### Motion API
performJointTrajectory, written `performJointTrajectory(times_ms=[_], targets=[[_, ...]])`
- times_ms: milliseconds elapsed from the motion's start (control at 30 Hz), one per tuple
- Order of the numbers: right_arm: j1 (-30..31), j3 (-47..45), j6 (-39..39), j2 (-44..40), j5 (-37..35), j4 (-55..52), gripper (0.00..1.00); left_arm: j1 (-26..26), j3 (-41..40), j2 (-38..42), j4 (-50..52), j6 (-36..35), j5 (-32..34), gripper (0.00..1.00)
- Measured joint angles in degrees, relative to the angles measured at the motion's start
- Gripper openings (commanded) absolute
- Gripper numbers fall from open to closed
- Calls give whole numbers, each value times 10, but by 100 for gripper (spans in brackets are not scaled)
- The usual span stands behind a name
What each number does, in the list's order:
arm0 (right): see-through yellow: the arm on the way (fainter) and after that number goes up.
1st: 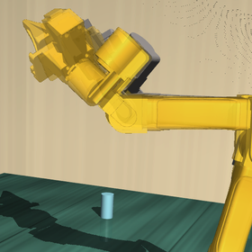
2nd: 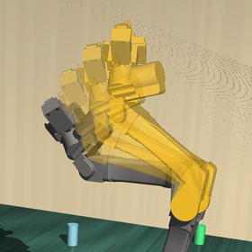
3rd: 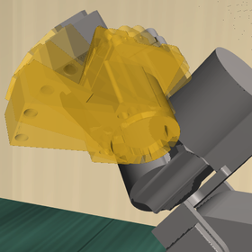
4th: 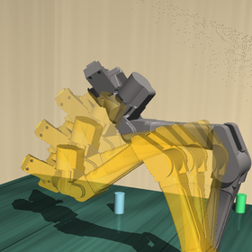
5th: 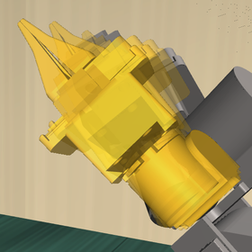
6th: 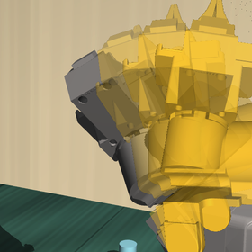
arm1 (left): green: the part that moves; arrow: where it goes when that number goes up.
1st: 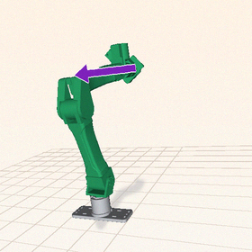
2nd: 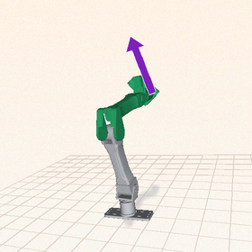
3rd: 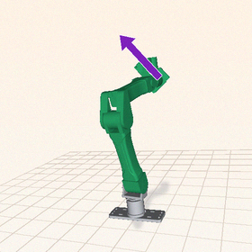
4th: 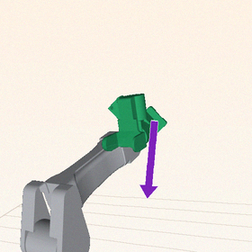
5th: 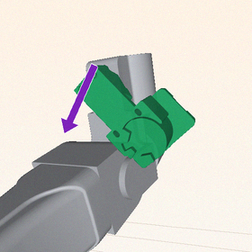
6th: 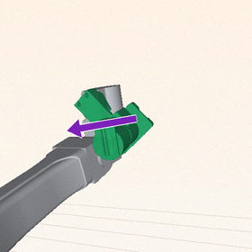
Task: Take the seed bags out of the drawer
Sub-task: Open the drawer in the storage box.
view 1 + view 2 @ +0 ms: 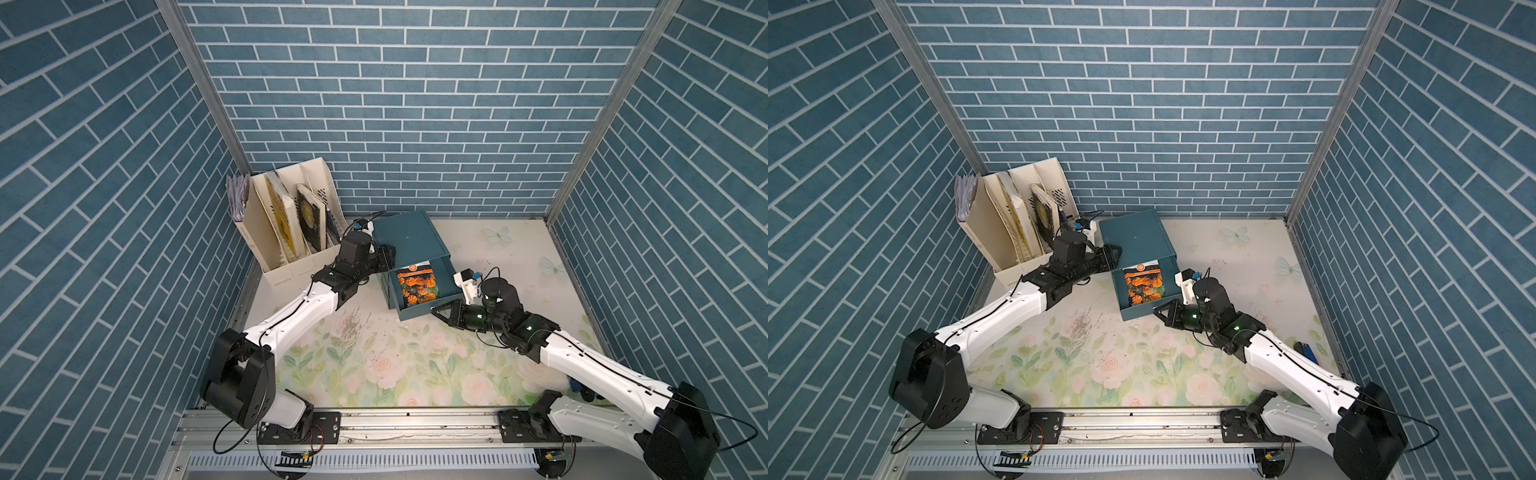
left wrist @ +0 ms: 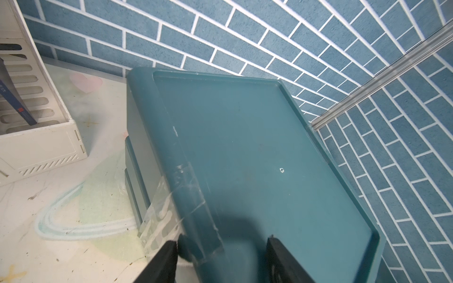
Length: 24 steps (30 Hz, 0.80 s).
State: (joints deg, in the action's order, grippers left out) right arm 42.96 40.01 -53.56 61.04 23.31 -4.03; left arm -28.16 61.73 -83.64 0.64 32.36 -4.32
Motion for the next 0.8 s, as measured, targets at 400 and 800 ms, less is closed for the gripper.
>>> performJointTrajectory(times_ms=[400, 800], targets=[[5, -16, -1, -37, -1, -35, 0, -1, 0, 1, 2, 0, 0, 62], [6, -22, 3, -39, 3, -39, 34, -2, 0, 2, 4, 0, 2, 62]])
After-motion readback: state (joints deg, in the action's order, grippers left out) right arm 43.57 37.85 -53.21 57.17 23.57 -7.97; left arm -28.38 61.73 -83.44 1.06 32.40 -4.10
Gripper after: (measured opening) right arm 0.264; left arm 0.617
